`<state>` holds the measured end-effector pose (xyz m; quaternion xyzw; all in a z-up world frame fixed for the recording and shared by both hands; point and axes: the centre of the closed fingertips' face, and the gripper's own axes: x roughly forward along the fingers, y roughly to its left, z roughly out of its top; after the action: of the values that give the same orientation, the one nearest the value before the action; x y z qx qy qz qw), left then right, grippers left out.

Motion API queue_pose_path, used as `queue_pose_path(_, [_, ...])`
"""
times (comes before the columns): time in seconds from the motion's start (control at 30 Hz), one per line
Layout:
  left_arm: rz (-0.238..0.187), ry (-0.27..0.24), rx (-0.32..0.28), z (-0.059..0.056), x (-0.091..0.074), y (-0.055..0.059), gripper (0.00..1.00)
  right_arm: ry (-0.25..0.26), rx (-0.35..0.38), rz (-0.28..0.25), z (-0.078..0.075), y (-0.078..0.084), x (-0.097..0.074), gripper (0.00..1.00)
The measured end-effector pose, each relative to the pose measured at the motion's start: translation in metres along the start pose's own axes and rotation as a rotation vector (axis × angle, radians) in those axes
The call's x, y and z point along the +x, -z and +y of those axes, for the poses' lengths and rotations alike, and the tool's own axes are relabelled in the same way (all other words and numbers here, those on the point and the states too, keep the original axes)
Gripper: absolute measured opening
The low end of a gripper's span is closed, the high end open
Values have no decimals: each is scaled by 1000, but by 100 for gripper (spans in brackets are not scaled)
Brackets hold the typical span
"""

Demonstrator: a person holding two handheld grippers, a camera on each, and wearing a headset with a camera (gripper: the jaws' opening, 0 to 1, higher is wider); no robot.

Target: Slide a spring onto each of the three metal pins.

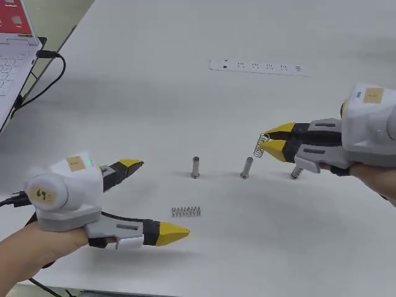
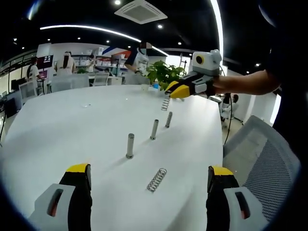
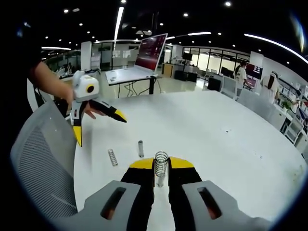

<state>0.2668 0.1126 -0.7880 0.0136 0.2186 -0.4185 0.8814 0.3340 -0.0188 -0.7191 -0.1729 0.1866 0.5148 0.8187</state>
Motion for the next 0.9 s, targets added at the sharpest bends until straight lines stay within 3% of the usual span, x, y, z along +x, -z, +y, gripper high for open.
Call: queue_pose_path(0.9, [-4, -6, -12, 0, -4, 1, 98, 9, 17, 18, -3, 9, 12, 7])
